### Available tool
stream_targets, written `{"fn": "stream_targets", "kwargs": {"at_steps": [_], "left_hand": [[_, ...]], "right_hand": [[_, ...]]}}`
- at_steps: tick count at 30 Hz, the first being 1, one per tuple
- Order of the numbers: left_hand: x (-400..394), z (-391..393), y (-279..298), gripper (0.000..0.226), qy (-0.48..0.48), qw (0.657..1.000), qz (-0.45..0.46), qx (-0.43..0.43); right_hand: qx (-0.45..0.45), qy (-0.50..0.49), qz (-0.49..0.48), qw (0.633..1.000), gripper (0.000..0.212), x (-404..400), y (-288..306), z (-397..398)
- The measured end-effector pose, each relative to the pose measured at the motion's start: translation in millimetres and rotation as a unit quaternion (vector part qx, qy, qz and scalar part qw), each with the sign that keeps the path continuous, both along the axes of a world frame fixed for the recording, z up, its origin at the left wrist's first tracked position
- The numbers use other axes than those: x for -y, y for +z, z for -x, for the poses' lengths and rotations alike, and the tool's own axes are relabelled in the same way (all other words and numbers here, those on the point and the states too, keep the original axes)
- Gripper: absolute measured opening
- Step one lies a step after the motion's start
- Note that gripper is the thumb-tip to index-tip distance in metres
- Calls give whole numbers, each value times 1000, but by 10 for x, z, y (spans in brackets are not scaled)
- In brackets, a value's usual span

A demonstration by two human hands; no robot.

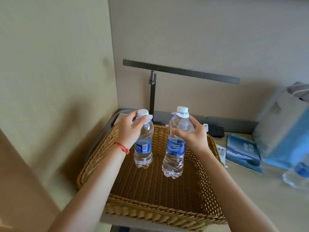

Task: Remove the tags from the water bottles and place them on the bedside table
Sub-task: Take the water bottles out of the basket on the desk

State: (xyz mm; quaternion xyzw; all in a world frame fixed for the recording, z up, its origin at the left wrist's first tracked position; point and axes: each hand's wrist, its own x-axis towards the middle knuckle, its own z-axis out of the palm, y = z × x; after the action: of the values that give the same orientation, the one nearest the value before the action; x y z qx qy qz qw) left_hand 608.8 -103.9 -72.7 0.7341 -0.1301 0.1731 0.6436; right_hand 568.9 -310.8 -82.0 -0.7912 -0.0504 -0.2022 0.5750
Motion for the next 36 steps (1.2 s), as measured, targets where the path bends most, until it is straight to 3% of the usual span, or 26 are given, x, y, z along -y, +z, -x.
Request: {"fn": "stream_targets", "kwargs": {"at_steps": [13,18,25,36], "left_hand": [[997,452,688,5,-128,986,5,106],[1476,788,835,24,-175,978,4,116],[2345,1317,766,4,-208,973,17,103],[3733,1858,282,9,-249,966,68,-13]], "right_hand": [[87,-159,-21,983,36,851,531,885],[107,-201,-25,973,33,1338,625,1309],[97,-255,-23,962,34,2293,557,1991],[47,-329,17,943,45,3554,266,2764]]}}
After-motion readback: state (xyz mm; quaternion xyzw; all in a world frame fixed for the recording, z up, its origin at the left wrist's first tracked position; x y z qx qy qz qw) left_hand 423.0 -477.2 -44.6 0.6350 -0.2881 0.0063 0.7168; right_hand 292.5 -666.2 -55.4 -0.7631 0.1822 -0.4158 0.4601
